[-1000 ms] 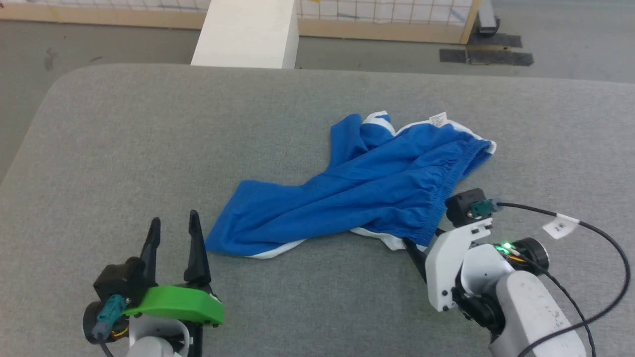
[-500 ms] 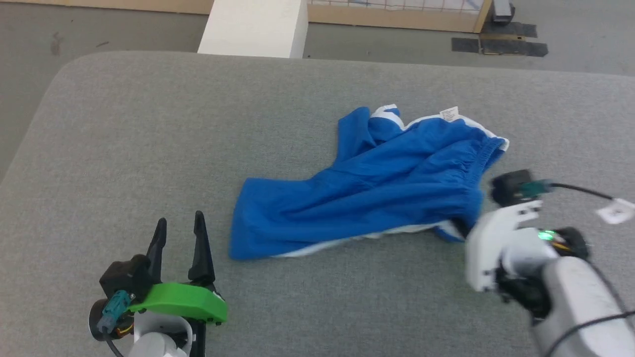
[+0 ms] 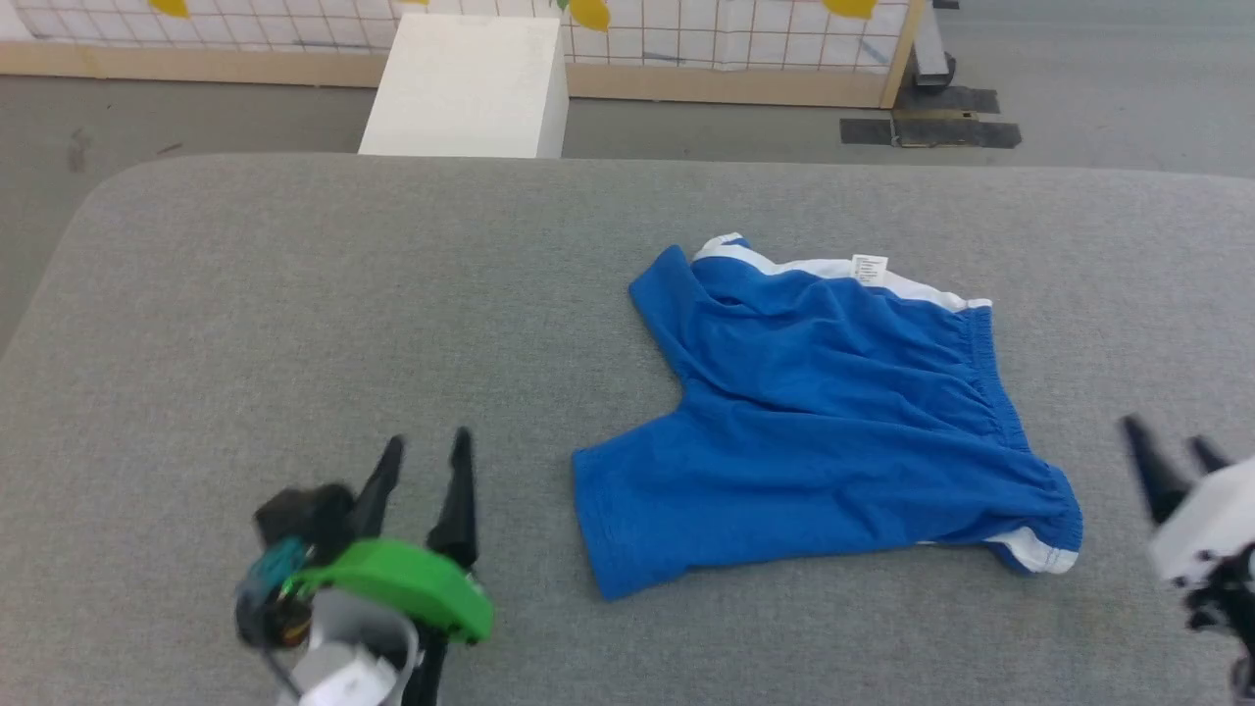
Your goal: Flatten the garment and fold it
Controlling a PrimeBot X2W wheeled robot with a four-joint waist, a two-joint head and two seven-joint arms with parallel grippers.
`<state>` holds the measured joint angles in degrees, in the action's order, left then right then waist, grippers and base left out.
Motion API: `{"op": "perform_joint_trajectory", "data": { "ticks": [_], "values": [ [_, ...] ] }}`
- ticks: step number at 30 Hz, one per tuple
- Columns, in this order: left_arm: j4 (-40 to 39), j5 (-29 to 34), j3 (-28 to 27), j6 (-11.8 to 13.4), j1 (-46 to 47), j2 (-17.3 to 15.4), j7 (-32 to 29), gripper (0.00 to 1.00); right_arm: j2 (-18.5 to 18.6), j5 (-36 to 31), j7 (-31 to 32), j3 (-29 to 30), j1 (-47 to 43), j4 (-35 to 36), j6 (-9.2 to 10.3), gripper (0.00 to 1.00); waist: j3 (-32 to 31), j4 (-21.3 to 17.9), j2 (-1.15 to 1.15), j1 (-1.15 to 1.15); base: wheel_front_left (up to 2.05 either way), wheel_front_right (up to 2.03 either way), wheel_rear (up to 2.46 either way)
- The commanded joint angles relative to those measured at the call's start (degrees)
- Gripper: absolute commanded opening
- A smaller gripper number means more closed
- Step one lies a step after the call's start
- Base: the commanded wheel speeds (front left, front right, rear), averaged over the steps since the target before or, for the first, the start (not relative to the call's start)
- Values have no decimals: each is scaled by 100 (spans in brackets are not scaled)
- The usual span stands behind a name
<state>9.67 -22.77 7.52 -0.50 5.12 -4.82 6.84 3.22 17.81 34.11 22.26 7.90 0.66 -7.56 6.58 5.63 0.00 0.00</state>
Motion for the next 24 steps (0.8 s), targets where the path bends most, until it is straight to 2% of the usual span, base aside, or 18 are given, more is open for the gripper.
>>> {"op": "perform_joint_trajectory", "data": {
  "ticks": [1, 6, 12, 15, 17, 24],
  "values": [
    [-63, -19, 112, -86, 289, 18, -230, 100, -9, -30, -222, 171, -34, 116, 8, 100, -18, -54, 0, 0, 0, 0, 0],
    [-63, 153, 626, -344, 1206, -98, -1087, 100, -31, 173, -881, 385, -72, 183, 8, 100, 110, -251, 0, 0, 0, 0, 0],
    [669, 134, 1168, -438, 2360, 25, -2327, 100, -33, 374, -1272, 75, -46, -75, 8, 100, 416, -667, 0, 0, 0, 0, 0],
    [1286, 104, 1405, -382, 2728, 79, -3113, 100, -34, 478, -1415, -89, 14, -249, 8, 100, 580, -912, 0, 0, 0, 0, 0],
    [1599, 100, 1464, -319, 2917, 94, -3424, 100, -34, 515, -1467, -201, 53, -352, 8, 100, 706, -1088, 0, 0, 0, 0, 0],
    [2461, 187, 1515, -55, 3301, 20, -3890, 100, -34, 676, -1807, -298, 165, -589, 8, 100, 1061, -1499, 0, 0, 0, 0, 0]
  ]
}}
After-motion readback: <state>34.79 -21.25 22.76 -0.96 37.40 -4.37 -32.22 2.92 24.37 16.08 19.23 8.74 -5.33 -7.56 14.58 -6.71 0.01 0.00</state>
